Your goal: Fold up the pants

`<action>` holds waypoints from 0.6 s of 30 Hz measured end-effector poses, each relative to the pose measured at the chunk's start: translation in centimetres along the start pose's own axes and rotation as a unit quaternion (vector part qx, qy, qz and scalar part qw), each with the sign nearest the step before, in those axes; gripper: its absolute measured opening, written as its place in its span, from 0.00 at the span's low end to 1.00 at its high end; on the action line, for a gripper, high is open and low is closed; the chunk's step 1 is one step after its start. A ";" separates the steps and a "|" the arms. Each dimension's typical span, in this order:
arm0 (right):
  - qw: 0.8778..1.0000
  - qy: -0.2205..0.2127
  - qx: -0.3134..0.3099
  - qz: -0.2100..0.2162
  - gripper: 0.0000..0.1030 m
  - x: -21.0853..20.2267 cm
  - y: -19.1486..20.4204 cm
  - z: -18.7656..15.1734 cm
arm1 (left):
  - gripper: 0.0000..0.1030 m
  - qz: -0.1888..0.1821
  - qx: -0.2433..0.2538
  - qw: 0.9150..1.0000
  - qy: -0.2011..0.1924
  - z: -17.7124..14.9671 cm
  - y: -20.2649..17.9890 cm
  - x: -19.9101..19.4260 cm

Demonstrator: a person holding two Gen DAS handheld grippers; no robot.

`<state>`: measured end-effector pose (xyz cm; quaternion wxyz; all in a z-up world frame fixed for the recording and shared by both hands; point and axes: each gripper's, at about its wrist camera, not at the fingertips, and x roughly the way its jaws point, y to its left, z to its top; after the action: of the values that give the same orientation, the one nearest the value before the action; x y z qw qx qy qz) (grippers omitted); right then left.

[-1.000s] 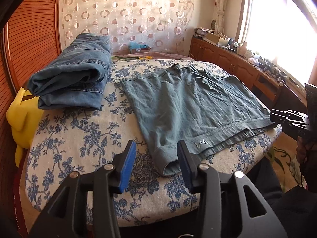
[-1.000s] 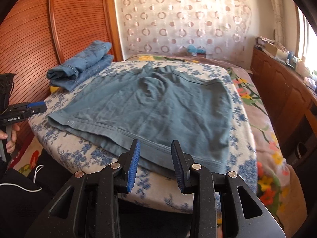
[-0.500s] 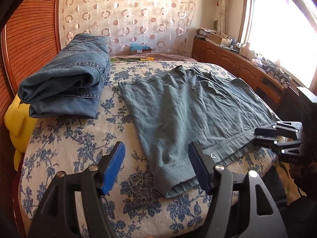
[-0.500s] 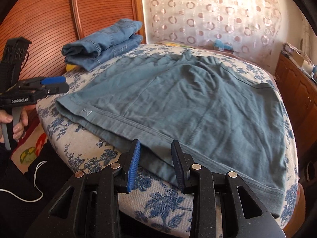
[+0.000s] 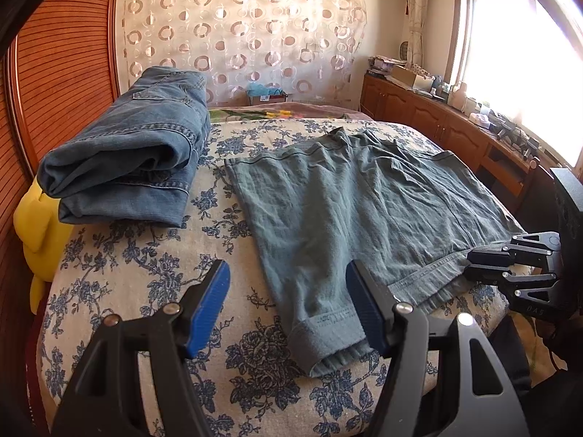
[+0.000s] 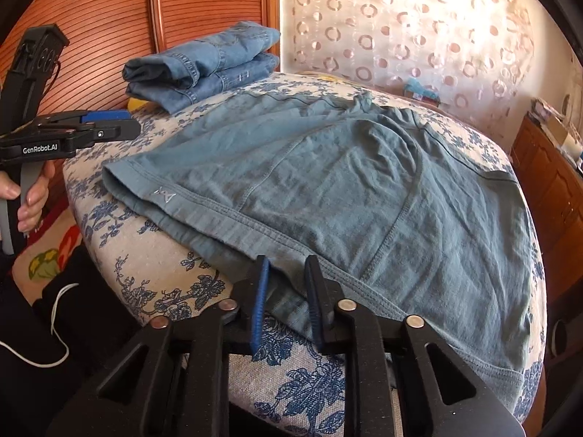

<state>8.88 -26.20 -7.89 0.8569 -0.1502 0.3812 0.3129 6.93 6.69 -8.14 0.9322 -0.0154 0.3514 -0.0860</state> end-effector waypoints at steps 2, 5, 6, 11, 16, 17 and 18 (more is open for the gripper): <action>1.000 0.001 0.004 0.006 0.07 0.1 -0.2 0.1 | 0.64 0.001 0.003 1.000 0.004 -0.1 -0.2 0.2; 1.000 0.000 0.005 0.010 0.02 0.0 -0.3 0.1 | 0.64 0.001 0.005 1.000 0.008 -0.1 -0.3 0.5; 1.000 0.000 0.006 0.011 0.01 0.0 -0.3 0.0 | 0.64 0.001 0.005 1.000 0.010 -0.2 -0.4 0.6; 0.999 -0.002 0.020 0.028 0.00 -0.6 -0.5 -0.1 | 0.64 0.002 0.013 1.000 0.015 -0.3 -0.9 0.8; 0.999 -0.006 0.018 0.046 0.00 -1.5 0.1 -0.5 | 0.64 0.005 0.018 1.000 0.020 -0.7 -1.3 1.2; 0.999 -0.005 0.013 0.042 0.00 -1.6 0.3 -0.5 | 0.64 0.006 0.019 1.000 0.022 -0.8 -1.3 1.3; 0.999 -0.006 0.008 0.038 0.00 -1.7 0.5 -0.6 | 0.64 0.008 0.020 0.999 0.024 -0.8 -1.3 1.4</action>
<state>7.34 -26.87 -7.04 0.8478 -0.1267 0.3843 0.3427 7.27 5.22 -9.54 0.9242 0.0080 0.3720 -0.0855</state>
